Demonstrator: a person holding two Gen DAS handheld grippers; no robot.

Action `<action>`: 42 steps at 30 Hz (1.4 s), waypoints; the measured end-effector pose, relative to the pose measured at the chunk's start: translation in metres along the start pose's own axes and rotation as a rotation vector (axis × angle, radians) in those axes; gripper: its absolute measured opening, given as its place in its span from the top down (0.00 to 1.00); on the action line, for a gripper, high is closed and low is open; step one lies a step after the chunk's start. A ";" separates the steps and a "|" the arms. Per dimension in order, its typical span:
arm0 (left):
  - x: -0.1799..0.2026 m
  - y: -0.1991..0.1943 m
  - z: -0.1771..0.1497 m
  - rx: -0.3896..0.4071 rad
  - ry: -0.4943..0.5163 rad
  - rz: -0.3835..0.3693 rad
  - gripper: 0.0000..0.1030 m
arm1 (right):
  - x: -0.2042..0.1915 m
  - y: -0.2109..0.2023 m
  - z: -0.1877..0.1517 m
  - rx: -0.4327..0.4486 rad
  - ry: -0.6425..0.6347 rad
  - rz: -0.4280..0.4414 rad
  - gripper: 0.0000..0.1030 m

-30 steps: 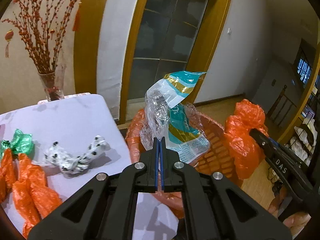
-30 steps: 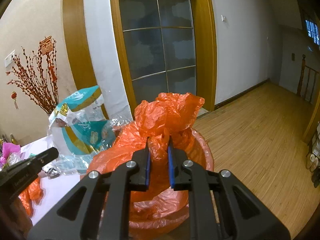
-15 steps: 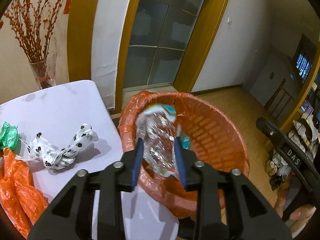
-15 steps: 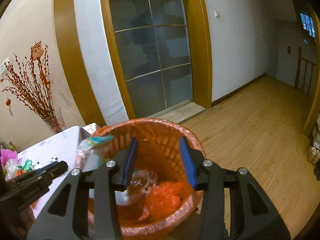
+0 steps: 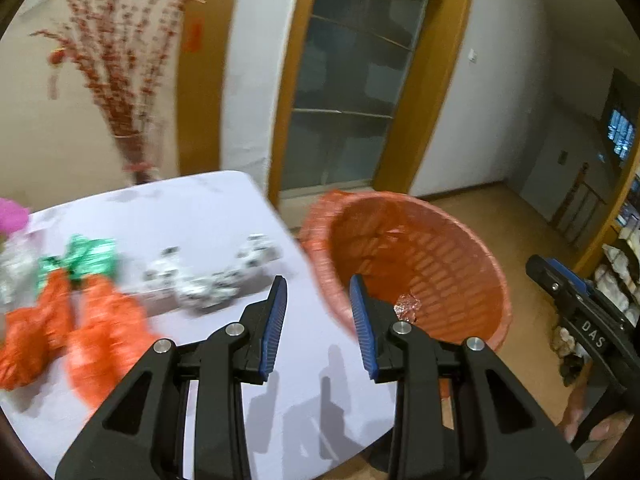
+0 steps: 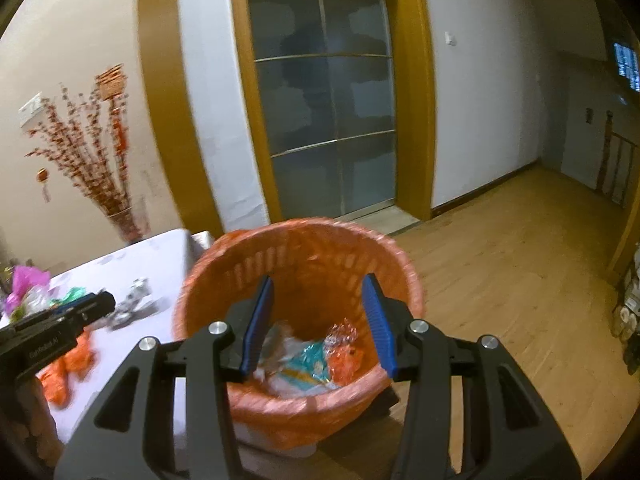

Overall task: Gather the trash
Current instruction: 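Grasp another orange bag with the right tool while the left tool grasps the green bag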

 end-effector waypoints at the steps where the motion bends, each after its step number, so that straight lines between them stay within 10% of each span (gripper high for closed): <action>1: -0.006 -0.007 -0.003 0.004 -0.004 0.021 0.63 | -0.005 -0.002 -0.003 -0.005 -0.008 0.010 0.52; 19: -0.145 -0.131 -0.098 0.038 -0.102 0.511 0.54 | -0.209 -0.005 -0.126 -0.248 -0.255 0.366 0.52; 35: -0.188 -0.155 -0.127 0.047 -0.215 0.533 0.53 | -0.268 0.024 -0.169 -0.331 -0.348 0.341 0.53; 42: -0.189 -0.151 -0.127 0.036 -0.215 0.525 0.53 | -0.263 0.036 -0.179 -0.363 -0.355 0.325 0.73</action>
Point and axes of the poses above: each gripper's, at about its wrist camera, not at the fingertips, and y roughly the way its jaws point, x to its right, z to its top, the point moved 3 cm from there along y, roughly the way its jaws point, and after that the axes turned 14 degrees about y, right-handed, at the moved point
